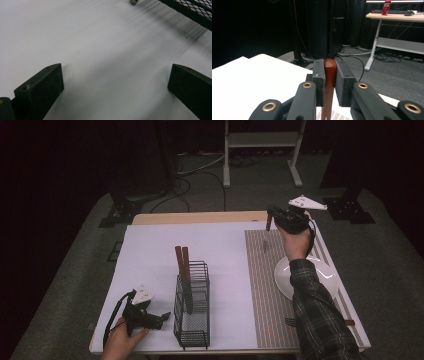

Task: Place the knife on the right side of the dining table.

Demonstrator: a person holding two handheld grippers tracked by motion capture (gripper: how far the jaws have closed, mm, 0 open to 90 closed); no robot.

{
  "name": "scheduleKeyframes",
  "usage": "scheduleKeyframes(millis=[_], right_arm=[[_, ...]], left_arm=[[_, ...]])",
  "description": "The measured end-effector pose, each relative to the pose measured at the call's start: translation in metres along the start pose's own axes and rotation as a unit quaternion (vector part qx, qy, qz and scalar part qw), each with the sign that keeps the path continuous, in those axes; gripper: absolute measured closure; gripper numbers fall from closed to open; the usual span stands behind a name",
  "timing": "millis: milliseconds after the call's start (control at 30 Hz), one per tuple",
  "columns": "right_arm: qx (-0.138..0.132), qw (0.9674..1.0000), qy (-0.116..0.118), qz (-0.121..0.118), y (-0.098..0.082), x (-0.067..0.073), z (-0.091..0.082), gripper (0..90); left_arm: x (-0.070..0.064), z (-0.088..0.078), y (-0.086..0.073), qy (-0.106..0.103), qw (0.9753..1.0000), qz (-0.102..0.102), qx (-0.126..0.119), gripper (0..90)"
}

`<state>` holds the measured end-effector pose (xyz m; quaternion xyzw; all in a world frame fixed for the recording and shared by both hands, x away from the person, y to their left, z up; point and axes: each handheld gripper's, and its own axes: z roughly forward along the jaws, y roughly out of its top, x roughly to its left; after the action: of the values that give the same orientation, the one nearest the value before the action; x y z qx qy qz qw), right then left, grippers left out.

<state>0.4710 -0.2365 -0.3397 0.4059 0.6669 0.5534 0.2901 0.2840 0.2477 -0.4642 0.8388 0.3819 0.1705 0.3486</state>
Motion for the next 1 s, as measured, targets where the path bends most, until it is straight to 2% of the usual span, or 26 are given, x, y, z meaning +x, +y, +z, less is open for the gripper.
scheduleKeyframes(millis=[300, 733, 1000], right_arm=[[0.004, 0.9998, -0.019, -0.007, -0.001, -0.009, -0.011, 76.8], [0.015, 0.9984, -0.055, -0.003, -0.010, -0.031, -0.034, 72.1], [0.016, 0.9979, -0.063, 0.002, -0.015, -0.038, -0.042, 70.7]], left_arm=[[0.000, 0.000, 0.000, 0.000, 1.0000, 0.000, 0.000, 0.0], [0.000, 0.000, 0.000, 0.000, 1.0000, 0.000, 0.000, 0.0], [0.000, 0.000, 0.000, 0.000, 1.0000, 0.001, 0.000, 0.0]])
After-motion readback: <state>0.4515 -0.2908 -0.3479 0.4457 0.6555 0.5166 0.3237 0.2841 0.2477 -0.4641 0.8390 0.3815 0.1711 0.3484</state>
